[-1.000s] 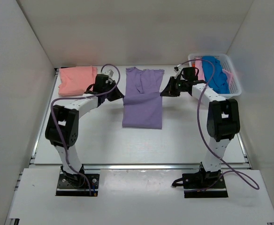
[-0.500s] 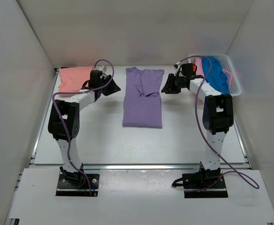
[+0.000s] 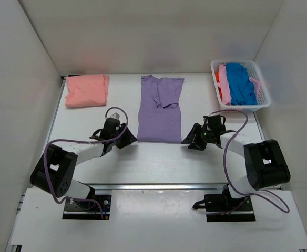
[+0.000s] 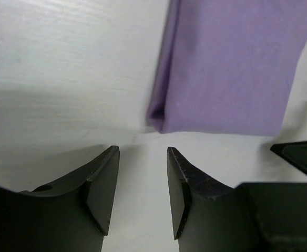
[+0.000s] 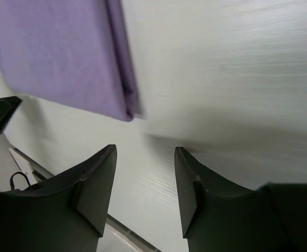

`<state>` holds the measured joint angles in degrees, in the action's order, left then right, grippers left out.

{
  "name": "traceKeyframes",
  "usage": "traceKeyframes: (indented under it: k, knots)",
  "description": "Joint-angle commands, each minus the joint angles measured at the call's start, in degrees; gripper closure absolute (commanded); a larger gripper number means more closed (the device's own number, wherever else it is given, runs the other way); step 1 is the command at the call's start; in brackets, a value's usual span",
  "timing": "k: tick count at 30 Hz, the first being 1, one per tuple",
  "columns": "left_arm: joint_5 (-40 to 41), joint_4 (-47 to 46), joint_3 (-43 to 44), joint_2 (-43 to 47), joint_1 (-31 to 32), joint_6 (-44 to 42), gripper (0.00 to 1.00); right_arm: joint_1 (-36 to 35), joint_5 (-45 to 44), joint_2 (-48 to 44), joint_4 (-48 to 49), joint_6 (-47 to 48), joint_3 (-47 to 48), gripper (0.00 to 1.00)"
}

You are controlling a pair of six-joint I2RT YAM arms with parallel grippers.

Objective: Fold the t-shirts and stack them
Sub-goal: Grab one side of the 2/3 rectangular tshirt with both arms

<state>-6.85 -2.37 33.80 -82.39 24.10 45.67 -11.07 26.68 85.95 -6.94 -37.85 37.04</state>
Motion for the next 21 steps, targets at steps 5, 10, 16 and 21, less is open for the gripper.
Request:
traceKeyframes:
  k: [5,10,16,21]
  knots:
    - [6.23,-10.63,-1.64,-2.32,2.70,11.37,0.45,-4.40,-4.61,0.96,14.23,-9.79,-3.11,0.56]
    - [4.22,-14.85,-1.64,-6.90,3.85,15.06,0.46,-4.75,-4.97,3.95,18.36,-11.11,-3.38,0.59]
    - [5.53,-18.10,-2.95,-9.10,4.64,18.04,0.64,-4.40,-3.83,8.70,19.94,-10.85,-1.97,0.83]
    - [0.89,-17.77,-4.44,-9.02,3.33,14.82,1.00,-5.36,-2.42,6.88,18.02,-9.71,-3.36,1.00]
